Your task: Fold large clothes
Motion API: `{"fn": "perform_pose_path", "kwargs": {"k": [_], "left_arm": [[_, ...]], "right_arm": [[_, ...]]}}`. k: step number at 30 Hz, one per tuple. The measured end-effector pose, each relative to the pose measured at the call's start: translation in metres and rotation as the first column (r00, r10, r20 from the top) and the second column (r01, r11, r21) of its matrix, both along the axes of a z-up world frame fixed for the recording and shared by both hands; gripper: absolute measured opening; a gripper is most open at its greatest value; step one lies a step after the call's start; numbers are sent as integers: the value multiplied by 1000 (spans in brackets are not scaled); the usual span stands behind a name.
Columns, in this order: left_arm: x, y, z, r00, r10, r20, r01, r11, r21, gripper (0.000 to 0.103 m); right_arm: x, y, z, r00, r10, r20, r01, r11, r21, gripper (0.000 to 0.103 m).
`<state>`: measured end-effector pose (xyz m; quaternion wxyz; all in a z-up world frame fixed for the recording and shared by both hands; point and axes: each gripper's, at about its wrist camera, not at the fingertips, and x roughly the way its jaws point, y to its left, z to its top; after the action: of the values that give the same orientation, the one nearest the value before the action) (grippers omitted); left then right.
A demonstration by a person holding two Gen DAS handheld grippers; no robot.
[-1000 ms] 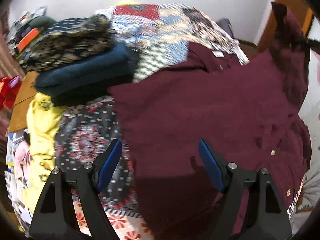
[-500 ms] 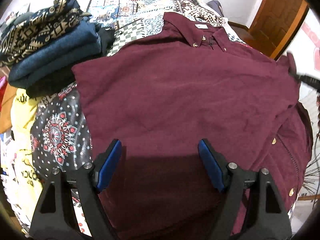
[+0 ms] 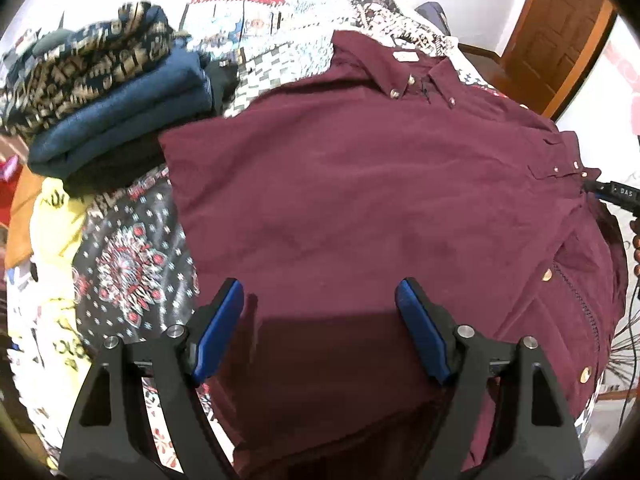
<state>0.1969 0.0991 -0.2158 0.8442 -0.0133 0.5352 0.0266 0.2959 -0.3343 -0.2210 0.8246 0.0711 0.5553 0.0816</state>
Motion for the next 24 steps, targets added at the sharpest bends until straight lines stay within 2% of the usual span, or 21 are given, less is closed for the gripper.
{"fn": "perform_pose_path", "kwargs": {"k": [3, 8, 14, 18, 21, 24], "left_arm": [[4, -3, 17, 999, -10, 37, 10, 1000, 8, 79], [20, -17, 62, 986, -33, 161, 29, 999, 27, 79], [48, -44, 99, 957, -67, 283, 59, 998, 35, 79], [68, -63, 103, 950, -88, 301, 92, 996, 1, 79], [85, -77, 92, 956, -95, 278, 110, 993, -40, 79], [98, -88, 75, 965, -102, 241, 120, 991, -61, 79]], "right_arm": [[-2, -4, 9, 1000, 4, 20, -4, 999, -45, 47], [-3, -19, 30, 997, -7, 79, 14, 997, -78, 47], [1, -50, 53, 987, -95, 128, 91, 995, 39, 49], [3, -71, 52, 977, -162, 138, 148, 984, 101, 62], [7, -81, 36, 974, -205, 98, 194, 975, 110, 63], [13, -98, 6, 967, -254, 19, 250, 960, 127, 63]]}}
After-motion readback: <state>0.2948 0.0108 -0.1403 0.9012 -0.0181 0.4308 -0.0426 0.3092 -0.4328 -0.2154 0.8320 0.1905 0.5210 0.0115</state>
